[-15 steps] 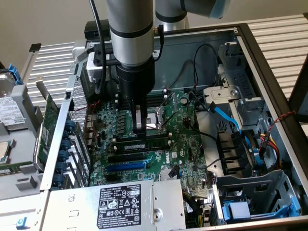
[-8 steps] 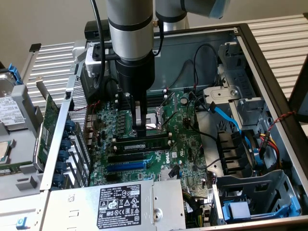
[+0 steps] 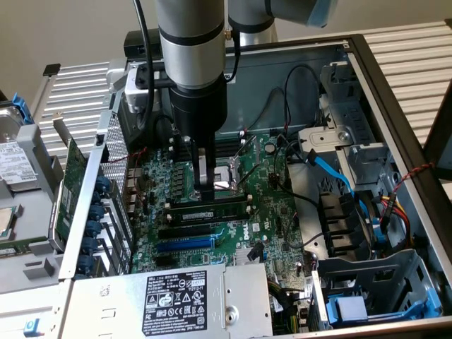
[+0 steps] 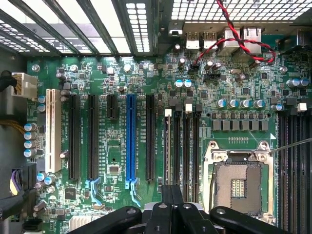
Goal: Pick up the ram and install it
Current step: 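Press down the ram until it locks into place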
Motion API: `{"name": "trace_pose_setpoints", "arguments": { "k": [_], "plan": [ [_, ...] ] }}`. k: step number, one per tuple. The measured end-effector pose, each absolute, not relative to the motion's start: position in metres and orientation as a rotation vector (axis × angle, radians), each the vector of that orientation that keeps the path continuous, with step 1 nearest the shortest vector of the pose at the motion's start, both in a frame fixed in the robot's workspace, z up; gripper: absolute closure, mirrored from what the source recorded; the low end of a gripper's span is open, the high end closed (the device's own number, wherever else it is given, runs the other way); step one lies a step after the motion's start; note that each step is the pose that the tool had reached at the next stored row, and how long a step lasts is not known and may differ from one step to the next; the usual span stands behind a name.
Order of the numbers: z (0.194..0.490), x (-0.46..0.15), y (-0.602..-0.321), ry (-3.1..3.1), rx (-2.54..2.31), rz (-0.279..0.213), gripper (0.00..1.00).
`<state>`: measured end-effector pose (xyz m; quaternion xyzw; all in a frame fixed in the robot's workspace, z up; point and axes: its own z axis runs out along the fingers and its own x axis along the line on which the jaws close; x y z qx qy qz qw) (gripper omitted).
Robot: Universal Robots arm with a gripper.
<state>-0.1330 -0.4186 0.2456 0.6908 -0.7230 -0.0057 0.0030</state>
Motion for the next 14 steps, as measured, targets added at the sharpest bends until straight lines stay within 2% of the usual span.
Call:
{"name": "trace_pose_setpoints", "arguments": {
  "k": [14],
  "plan": [
    [0.2453, -0.1330, -0.4186, -2.475, 1.926, -0.019, 0.89]
  ]
}}
